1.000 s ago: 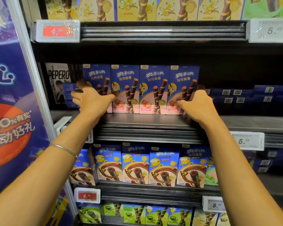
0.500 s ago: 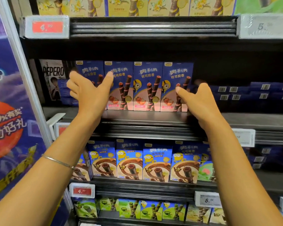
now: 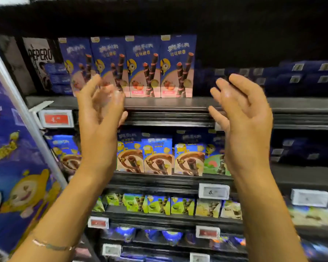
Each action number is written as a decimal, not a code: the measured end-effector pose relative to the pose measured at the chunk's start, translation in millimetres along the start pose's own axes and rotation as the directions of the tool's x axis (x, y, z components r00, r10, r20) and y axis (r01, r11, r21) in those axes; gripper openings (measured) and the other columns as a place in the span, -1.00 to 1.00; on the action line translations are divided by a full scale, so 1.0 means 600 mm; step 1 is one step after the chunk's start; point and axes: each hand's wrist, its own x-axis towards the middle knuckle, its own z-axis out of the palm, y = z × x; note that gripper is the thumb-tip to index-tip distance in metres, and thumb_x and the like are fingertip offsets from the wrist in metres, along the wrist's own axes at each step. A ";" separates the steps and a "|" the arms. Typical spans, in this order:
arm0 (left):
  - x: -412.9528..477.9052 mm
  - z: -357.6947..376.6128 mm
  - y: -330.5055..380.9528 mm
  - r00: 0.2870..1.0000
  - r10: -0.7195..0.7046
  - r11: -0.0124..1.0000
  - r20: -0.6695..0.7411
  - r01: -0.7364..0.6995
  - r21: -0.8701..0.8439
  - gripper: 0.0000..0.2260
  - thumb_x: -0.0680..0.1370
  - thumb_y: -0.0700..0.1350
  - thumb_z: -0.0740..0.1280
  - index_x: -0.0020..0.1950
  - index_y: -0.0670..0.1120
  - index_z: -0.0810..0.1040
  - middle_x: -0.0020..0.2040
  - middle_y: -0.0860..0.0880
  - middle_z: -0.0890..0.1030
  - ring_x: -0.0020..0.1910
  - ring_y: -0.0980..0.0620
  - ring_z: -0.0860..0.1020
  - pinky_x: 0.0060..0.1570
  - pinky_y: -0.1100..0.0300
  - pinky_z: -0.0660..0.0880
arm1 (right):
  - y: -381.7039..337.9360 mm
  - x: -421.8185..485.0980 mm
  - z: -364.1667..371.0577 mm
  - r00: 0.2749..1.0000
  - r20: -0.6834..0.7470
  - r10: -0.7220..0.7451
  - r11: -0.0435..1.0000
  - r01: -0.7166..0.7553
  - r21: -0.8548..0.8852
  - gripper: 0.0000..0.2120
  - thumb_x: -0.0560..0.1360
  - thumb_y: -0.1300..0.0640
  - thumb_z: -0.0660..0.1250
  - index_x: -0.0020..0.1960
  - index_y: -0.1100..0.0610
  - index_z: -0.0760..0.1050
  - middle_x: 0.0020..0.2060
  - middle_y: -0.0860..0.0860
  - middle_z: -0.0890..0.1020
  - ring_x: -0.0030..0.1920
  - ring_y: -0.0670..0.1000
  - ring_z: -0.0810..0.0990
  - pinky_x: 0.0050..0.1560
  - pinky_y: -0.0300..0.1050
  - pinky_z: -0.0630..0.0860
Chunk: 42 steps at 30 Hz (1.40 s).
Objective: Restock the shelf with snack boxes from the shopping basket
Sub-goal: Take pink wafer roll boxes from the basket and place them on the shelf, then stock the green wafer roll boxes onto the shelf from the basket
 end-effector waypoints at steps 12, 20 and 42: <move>-0.441 -0.065 -0.113 0.739 -0.653 0.743 0.164 0.668 -0.052 -0.62 0.72 0.16 0.11 0.46 0.03 0.40 0.30 -0.10 0.60 0.18 -0.05 0.64 0.13 -0.03 0.55 | 0.054 -0.386 -0.353 0.791 -0.228 0.568 0.792 -0.601 -0.112 -0.71 0.57 -0.08 0.26 0.18 0.08 0.52 0.08 0.07 0.70 0.04 0.00 0.69 -0.04 -0.12 0.57; -0.792 0.018 -0.151 0.213 -0.952 0.241 0.221 0.965 0.104 -0.62 0.72 0.23 0.03 0.21 0.06 0.54 0.17 -0.04 0.66 0.16 -0.03 0.63 0.14 -0.02 0.47 | 0.043 -0.603 -0.647 0.430 -0.506 0.748 0.426 -0.895 -0.132 -0.74 0.67 -0.06 0.18 0.01 0.09 0.54 0.04 0.18 0.64 -0.01 0.10 0.58 -0.12 -0.08 0.48; -1.421 0.201 -0.716 -0.130 -0.989 -0.131 0.075 0.991 -0.018 -0.38 0.64 0.43 0.08 0.28 -0.04 0.60 0.28 -0.15 0.69 0.30 -0.14 0.63 0.28 -0.18 0.48 | 0.778 -0.991 -1.258 0.352 -0.239 0.905 0.050 -0.645 -0.762 -0.80 0.56 0.16 0.41 0.13 0.13 0.46 0.04 0.07 0.58 0.01 0.09 0.56 -0.19 -0.32 0.50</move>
